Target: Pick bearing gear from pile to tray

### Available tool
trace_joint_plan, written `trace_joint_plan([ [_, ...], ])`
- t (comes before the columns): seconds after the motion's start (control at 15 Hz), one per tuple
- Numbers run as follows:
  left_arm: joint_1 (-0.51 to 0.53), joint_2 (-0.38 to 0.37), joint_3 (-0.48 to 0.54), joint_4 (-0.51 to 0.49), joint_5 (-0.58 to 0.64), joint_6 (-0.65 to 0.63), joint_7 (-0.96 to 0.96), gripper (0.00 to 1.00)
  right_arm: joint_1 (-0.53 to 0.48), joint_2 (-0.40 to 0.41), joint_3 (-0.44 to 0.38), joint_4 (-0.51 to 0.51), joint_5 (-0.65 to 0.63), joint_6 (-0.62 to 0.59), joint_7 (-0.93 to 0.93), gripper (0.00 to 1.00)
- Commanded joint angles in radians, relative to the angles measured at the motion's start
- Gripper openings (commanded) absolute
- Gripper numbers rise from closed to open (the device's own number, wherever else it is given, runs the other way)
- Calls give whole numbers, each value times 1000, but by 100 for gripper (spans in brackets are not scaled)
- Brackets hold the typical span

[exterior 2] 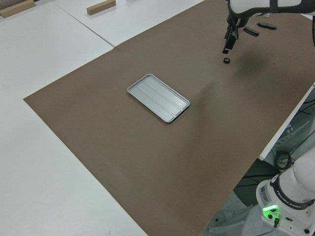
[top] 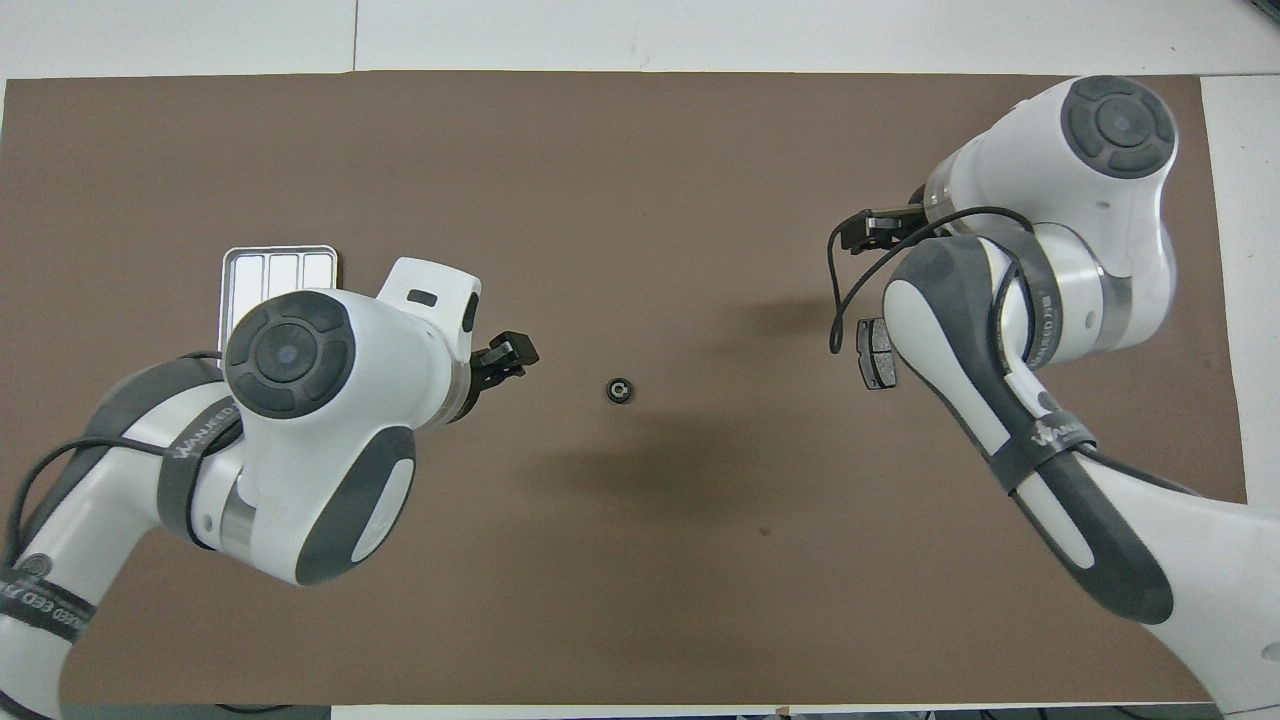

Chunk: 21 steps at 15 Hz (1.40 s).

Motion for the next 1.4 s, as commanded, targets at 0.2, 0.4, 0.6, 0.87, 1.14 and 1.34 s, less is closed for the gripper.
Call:
trace_joint_plan([
  [0.2, -134, 310, 19, 271, -13, 1, -201, 100, -78, 26, 13, -62, -19, 97, -102, 95],
  [0.4, -163, 396, 19, 328, -1, 18, -221, 100, -78, 44, 13, -62, -19, 103, -99, 93],
  [0.6, -162, 403, 19, 281, 13, 57, -215, 100, -73, 68, 15, -62, -19, 137, -97, 92],
  [0.87, -165, 396, 17, 229, 18, 65, -203, 100, -75, 73, 15, -102, -19, 172, -106, 92],
  [1.14, -165, 383, 16, 160, 18, 149, -203, 100, -84, 73, 15, -132, -19, 195, -128, 92],
  [1.34, -165, 383, 16, 147, 18, 170, -203, 98, -98, 73, 15, -163, -19, 226, -163, 92],
])
